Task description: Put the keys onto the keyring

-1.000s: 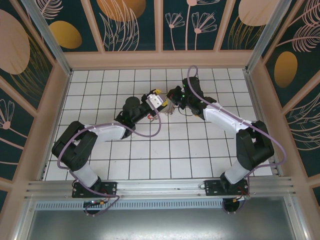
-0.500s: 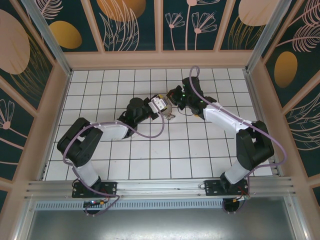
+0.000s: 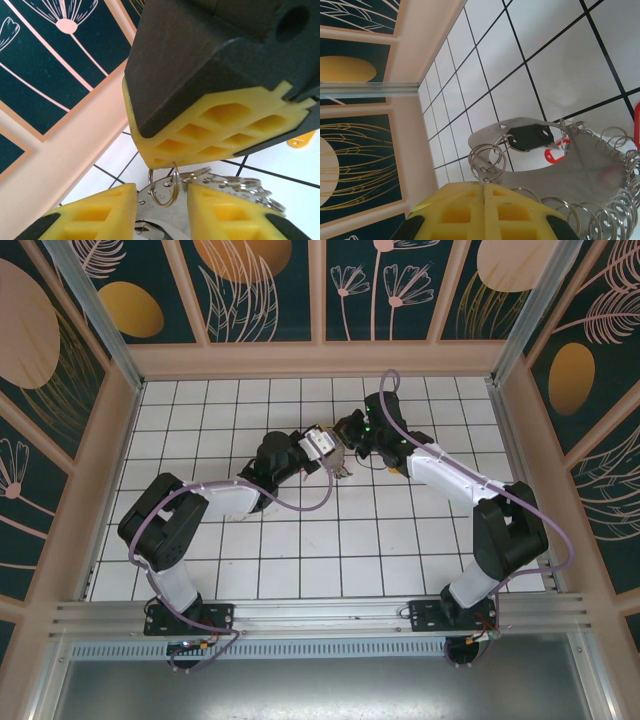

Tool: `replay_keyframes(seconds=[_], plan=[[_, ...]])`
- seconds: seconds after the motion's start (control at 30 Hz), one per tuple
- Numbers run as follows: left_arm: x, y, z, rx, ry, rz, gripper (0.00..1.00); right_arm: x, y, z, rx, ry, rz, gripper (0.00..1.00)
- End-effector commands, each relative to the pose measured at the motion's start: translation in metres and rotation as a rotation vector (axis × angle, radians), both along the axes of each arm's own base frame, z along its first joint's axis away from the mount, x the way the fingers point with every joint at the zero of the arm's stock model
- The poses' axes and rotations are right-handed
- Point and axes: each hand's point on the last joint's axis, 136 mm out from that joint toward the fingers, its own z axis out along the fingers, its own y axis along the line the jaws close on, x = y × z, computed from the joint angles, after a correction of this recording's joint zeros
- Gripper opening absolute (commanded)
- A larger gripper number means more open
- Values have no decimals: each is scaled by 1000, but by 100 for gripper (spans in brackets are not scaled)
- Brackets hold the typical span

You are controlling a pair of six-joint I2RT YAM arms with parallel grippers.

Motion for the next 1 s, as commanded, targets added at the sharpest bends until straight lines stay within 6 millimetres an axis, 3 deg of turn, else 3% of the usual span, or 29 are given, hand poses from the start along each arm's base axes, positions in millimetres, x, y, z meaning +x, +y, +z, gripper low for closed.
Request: replay_keyframes(seconds=[0.0,0.23,0.4,0.6,0.73,0.87,0.97], plan=[[3,-5,23,-50,-36,-1,29,0,5,22,40,-22,7,0],[7,-9,19,-34,-20,-2,24,-4,12,24,44,-22,20,0],[11,-9,20,-41,-15,9,32,-6,15,22,50,-3,25,0],[16,-7,8,-13,13,43,31,-10,21,23,61,16,26,0],[21,-8,15,-23,3,53,23,-11,22,28,73,14,25,0],[22,-8,18,-26,8,58,3,-12,20,29,68,16,17,0],[24,-7,21,-31,5,66,0,-12,20,30,71,16,20,0]])
